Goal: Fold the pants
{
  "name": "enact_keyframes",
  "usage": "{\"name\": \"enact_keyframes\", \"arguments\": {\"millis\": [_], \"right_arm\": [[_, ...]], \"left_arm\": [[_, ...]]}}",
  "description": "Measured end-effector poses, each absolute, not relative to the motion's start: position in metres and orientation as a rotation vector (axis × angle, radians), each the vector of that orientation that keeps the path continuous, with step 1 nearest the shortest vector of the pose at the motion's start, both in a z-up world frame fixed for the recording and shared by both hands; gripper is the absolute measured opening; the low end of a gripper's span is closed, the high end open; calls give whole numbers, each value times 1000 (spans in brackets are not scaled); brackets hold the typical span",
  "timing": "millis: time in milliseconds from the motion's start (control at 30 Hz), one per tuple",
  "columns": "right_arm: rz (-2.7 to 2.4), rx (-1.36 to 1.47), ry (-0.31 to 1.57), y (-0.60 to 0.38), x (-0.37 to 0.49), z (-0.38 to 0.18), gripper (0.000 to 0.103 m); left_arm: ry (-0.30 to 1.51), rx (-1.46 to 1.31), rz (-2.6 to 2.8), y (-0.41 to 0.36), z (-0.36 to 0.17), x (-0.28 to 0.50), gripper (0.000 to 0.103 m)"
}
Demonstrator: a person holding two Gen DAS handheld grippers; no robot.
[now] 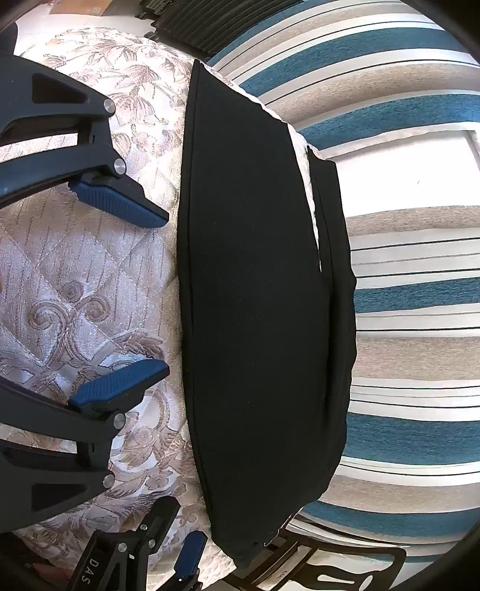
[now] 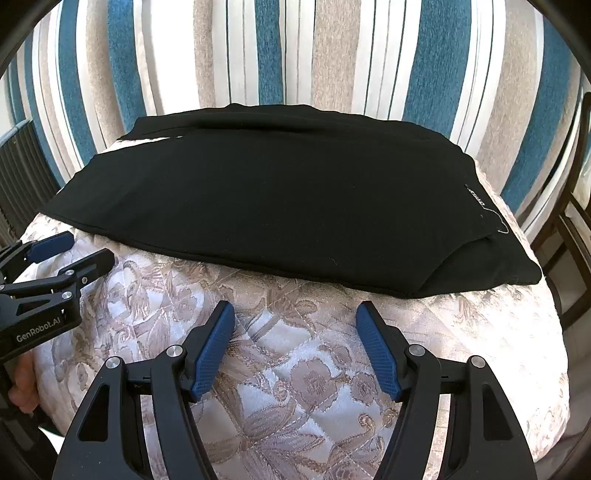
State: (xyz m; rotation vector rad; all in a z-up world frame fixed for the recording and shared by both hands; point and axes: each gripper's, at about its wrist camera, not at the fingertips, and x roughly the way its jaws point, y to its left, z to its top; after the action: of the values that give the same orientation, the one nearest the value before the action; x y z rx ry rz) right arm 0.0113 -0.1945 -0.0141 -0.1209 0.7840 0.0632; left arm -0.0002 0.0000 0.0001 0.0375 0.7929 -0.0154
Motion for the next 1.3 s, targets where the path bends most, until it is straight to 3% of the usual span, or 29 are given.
{"name": "enact_keyframes", "arguments": {"millis": [1300], "right_arm": [[62, -125, 792, -194, 12, -15, 69]], "left_arm": [[806, 47, -18, -3, -2, -1, 76]]}}
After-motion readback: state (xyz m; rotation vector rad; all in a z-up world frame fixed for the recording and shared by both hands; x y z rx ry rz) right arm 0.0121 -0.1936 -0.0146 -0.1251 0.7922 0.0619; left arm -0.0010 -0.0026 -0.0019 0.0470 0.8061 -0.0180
